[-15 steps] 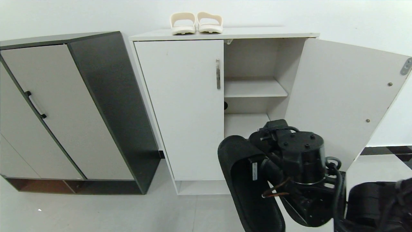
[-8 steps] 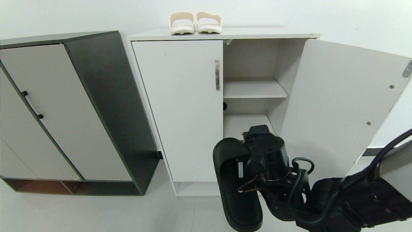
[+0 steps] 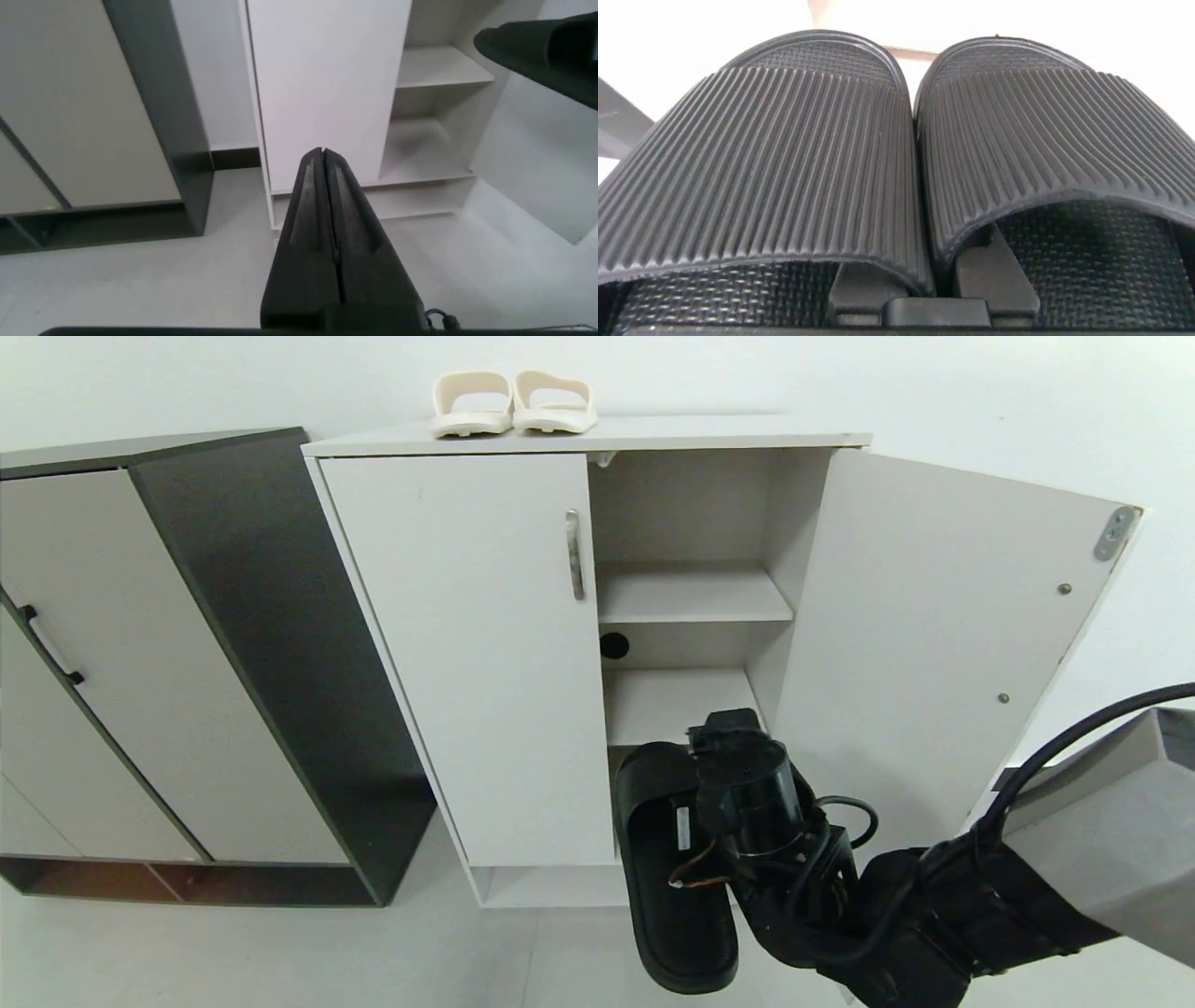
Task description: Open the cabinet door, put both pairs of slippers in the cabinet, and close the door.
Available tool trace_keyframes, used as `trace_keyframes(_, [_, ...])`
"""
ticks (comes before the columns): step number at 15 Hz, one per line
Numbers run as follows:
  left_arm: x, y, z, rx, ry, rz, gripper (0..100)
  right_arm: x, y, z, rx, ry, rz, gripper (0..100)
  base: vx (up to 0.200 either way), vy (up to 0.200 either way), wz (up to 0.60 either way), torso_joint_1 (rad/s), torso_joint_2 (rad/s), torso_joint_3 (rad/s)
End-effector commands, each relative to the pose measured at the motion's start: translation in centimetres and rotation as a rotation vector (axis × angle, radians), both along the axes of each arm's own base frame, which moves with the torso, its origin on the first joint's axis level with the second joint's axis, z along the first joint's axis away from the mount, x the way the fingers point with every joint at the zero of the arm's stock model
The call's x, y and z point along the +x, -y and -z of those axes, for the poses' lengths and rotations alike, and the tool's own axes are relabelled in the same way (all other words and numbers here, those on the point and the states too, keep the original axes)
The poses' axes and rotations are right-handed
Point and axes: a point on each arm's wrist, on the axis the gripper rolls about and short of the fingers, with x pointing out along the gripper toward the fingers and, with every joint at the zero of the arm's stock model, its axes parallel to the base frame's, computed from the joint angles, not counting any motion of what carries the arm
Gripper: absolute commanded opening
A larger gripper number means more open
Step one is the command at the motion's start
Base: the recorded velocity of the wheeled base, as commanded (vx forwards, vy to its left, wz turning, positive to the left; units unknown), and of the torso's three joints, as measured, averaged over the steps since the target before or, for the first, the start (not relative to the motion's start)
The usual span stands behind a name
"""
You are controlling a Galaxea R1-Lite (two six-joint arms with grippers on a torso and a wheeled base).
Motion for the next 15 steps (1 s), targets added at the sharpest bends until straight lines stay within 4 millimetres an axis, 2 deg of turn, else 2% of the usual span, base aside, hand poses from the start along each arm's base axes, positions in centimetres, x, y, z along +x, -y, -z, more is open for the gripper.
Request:
trace_keyframes(1, [0.0,0.0,0.0,0.0,-0.002,0.0,0,0.3,-0.1,0.6,-0.004,-0.002,0.006,0,0.0,0.0,0.0,0.0,0.0,0.0])
trace_keyframes(4, [0.0,0.0,0.0,0.0,-0.002,0.0,0,1.5,-0.7,2.2,-0.019,-0.018,0.016,0,0.0,0.0,0.0,0.0,0.0,0.0])
trace_keyframes(9, [0.0,0.0,0.0,0.0,-0.002,0.0,0,2.3,-0.6,2.7,-0.018,-0.015,0.034,0,0.0,0.0,0.0,0.0,0.0,0.0])
trace_keyframes(15, [0.0,0.0,0.0,0.0,-0.002,0.0,0,3.3,-0.5,4.5,-0.046,-0.042,0.048,0,0.0,0.0,0.0,0.0,0.0,-0.046])
